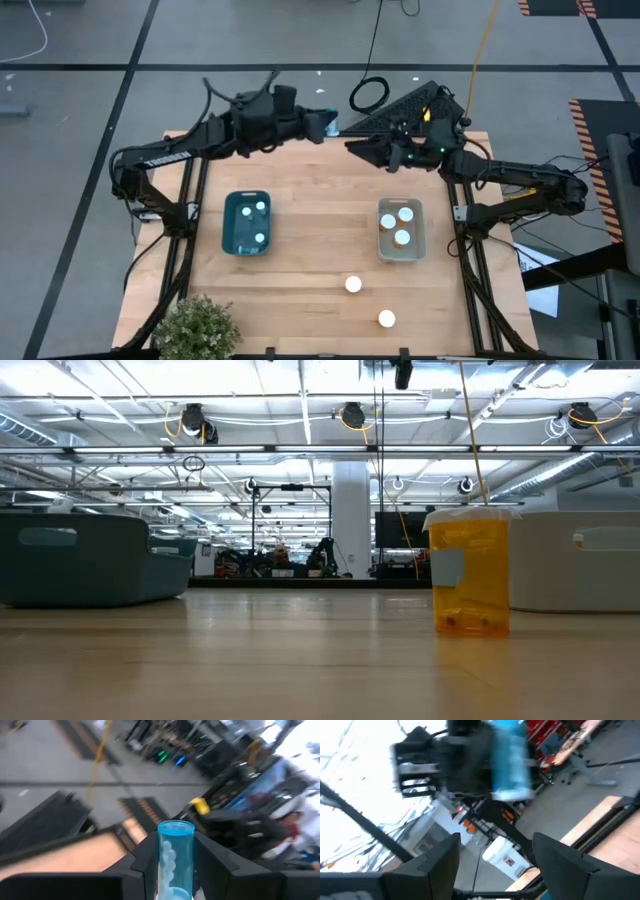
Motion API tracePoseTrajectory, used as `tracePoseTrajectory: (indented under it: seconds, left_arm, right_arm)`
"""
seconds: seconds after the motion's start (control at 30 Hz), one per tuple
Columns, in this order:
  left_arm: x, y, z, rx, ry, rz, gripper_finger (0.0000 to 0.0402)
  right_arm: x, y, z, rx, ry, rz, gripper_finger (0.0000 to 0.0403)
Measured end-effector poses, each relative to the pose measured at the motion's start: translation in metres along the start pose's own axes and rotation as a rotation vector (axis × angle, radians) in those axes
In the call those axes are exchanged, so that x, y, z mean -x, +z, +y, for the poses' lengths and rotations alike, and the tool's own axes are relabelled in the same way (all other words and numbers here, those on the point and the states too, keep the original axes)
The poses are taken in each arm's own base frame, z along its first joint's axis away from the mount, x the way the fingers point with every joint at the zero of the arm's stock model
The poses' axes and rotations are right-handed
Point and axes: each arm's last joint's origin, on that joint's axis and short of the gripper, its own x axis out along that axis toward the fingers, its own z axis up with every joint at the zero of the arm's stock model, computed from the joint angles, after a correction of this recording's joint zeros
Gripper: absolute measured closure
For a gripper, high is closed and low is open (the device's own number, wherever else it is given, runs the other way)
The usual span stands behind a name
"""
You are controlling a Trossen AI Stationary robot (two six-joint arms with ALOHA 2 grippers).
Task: Pick and place medicine bottles into bin by pill shape (circle, oval)
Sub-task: Adjust the blue pill bottle
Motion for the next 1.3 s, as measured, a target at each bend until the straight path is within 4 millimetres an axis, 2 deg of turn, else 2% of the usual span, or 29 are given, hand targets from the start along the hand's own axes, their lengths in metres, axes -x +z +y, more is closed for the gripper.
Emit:
tracePoseTrajectory:
  seconds: [0.17, 0.63, 1.07, 1.3]
  left_arm:
    - [0.000, 0.008, -0.005, 0.014, -0.087, -0.050, 0.0286]
    - [-0.025, -0.013, -0.006, 0.067, -0.151, 0.028, 0.0286]
    - [-0.027, -0.012, -0.005, 0.055, -0.160, 0.010, 0.0286]
    - [-0.027, -0.012, -0.005, -0.014, -0.156, 0.012, 0.0285]
  right_arm:
    - [-0.001, 0.006, 0.001, 0.005, 0.033, -0.069, 0.0163]
    - [-0.003, 0.010, -0.002, 0.043, 0.046, -0.101, 0.0168]
    - [-0.010, 0.009, -0.007, 0.074, 0.064, -0.116, 0.0266]
    - [-0.010, 0.008, -0.009, 0.073, 0.051, -0.107, 0.0290]
